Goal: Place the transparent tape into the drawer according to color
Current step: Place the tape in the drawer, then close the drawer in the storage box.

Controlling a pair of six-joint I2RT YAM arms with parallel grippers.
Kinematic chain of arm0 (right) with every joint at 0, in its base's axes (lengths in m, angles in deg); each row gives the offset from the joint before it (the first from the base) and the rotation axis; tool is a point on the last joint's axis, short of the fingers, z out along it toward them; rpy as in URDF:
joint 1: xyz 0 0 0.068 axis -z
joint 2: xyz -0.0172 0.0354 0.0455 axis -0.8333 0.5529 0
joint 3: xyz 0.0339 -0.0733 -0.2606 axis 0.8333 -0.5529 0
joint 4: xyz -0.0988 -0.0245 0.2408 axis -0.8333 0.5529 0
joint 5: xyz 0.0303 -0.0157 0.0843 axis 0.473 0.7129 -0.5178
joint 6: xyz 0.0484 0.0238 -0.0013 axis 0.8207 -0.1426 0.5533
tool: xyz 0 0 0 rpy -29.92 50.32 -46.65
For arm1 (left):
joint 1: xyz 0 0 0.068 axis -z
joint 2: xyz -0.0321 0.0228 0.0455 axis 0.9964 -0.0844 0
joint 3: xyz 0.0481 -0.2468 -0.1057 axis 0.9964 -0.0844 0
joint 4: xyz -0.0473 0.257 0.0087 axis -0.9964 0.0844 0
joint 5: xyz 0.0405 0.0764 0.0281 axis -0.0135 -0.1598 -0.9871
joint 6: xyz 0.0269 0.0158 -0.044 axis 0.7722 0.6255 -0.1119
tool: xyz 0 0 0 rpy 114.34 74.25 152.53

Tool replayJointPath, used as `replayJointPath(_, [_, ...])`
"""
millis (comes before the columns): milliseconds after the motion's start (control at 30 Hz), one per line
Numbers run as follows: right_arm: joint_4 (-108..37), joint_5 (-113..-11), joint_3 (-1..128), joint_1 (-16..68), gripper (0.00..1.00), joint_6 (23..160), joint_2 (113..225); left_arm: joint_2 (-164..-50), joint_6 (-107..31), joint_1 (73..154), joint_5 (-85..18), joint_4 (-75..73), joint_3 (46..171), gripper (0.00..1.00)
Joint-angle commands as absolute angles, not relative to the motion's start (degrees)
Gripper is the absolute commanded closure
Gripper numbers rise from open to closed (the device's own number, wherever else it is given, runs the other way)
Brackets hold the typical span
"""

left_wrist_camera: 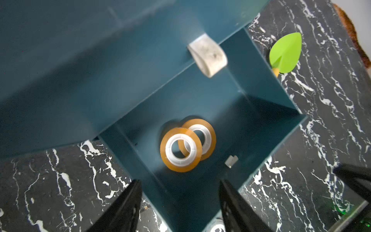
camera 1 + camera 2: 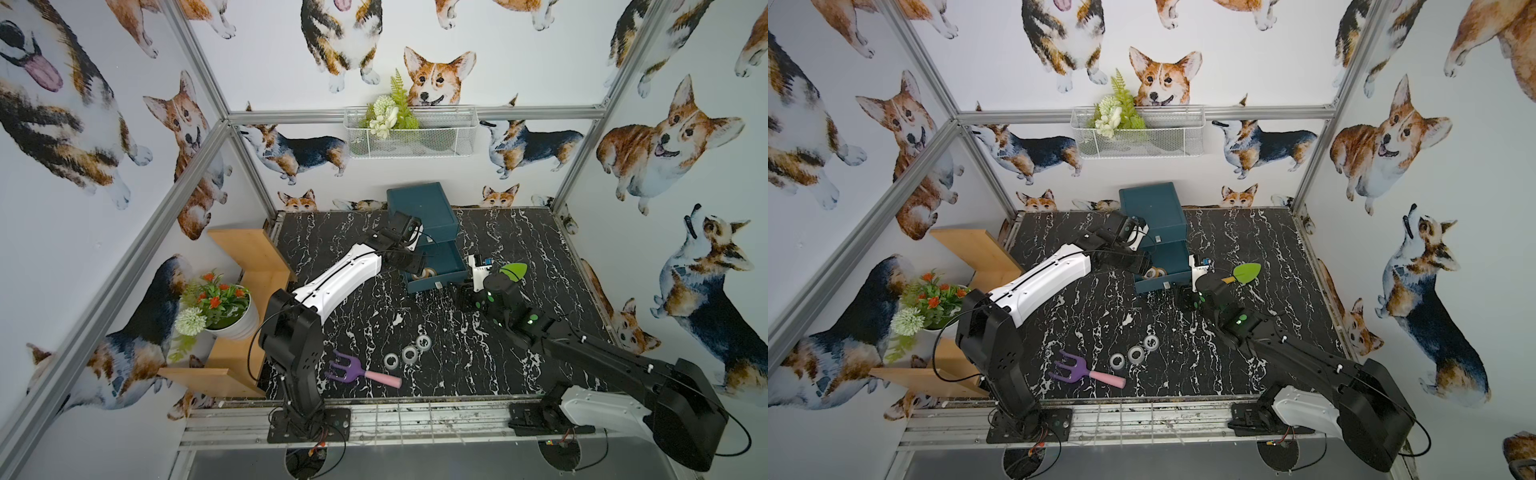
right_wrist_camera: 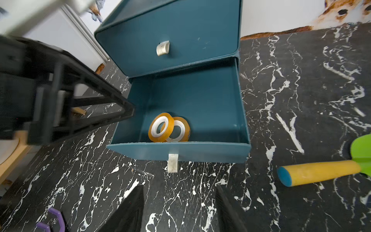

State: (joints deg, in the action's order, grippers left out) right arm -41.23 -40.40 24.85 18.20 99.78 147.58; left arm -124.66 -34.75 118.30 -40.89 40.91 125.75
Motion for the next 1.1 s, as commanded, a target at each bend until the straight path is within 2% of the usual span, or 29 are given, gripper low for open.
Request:
replayJointPath(0, [-46.32, -41.98, 25.88, 18.09, 0.48, 98.98, 150.67, -122.02, -34.6, 118.2, -41.23, 39.18, 125.54, 0.3])
replayJointPath(100, [-47.81, -43.01, 26.63, 18.12, 0.71, 98.26, 155.49, -120.04, -35.44, 117.6, -44.28, 37.49, 126.1, 0.25])
replayJointPath(167, [-49.03, -44.03, 27.19, 18.11, 0.78, 98.35, 158.89, -120.18, -36.24, 116.59, -48.47, 36.64, 126.85, 0.22])
replayJointPath(400, [-58.38, -44.38, 30.72, 18.1, 0.74, 98.07, 168.28, -124.1, -38.72, 112.7, -50.97, 31.77, 128.52, 0.09])
replayJointPath(667, [-75.92, -41.44, 35.01, 18.46, 0.73, 95.89, 179.28, -129.68, -38.25, 112.05, -51.83, 34.72, 133.82, 0.08])
replayJointPath(833, [-83.79, -41.42, 38.45, 18.47, 0.73, 95.67, 185.84, -130.65, -37.93, 111.88, -51.67, 35.15, 132.65, 0.08])
replayJointPath(1067, [-90.51, -35.6, 42.58, 18.42, 0.73, 93.78, 192.67, -131.12, -38.17, 111.79, -50.44, 34.85, 130.23, 0.08])
